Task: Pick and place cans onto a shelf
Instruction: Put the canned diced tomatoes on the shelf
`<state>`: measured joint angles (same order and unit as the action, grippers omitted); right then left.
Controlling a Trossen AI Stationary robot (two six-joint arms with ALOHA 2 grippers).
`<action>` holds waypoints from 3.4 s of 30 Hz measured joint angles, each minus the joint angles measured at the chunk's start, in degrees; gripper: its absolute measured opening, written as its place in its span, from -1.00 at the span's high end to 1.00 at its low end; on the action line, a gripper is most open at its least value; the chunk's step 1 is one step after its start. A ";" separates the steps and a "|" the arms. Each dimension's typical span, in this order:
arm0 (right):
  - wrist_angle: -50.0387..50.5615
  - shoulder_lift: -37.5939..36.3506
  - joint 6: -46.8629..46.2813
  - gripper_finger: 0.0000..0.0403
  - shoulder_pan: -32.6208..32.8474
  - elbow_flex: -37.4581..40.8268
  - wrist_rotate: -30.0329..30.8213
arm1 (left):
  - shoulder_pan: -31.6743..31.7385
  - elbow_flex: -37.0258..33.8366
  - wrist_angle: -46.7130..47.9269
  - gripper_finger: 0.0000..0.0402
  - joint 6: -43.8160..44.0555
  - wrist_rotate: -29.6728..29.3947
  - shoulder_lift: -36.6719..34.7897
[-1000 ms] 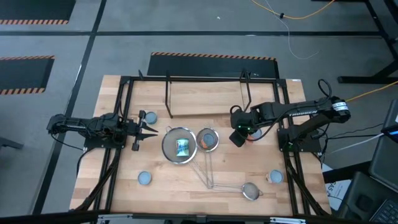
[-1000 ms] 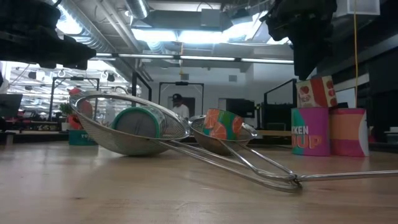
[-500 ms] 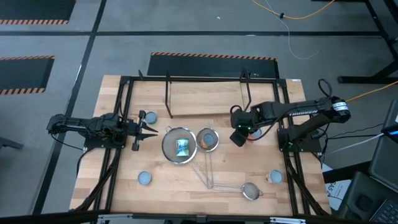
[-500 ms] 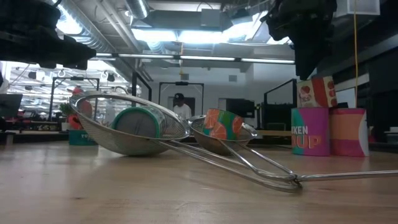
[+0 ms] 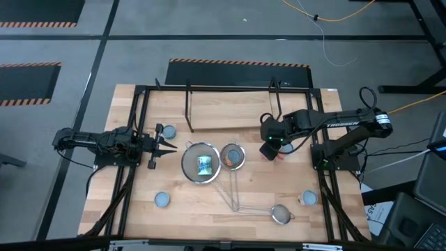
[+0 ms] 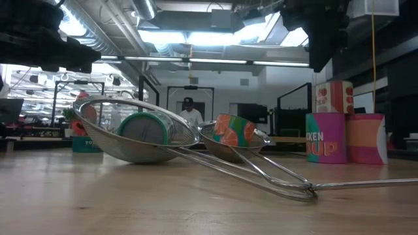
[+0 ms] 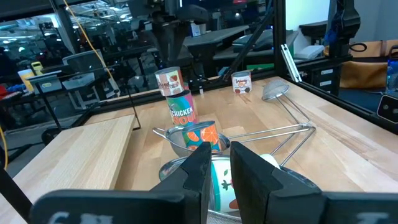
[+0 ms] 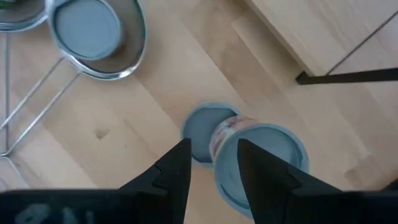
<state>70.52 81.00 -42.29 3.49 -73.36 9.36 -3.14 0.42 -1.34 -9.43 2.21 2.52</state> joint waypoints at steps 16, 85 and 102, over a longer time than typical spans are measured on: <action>-2.69 0.05 -0.99 0.33 0.00 5.33 0.07 | -0.02 0.00 0.00 0.73 0.00 0.00 0.00; -3.10 1.45 0.64 0.93 0.02 5.40 1.67 | -0.01 0.00 0.00 0.73 0.00 0.00 -0.01; -0.98 1.47 25.85 0.96 0.00 -10.36 -1.59 | -0.02 0.00 0.00 0.73 0.00 0.00 -0.02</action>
<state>69.54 82.48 -16.44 3.49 -83.72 7.77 -3.16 0.43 -1.34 -9.43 2.22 2.51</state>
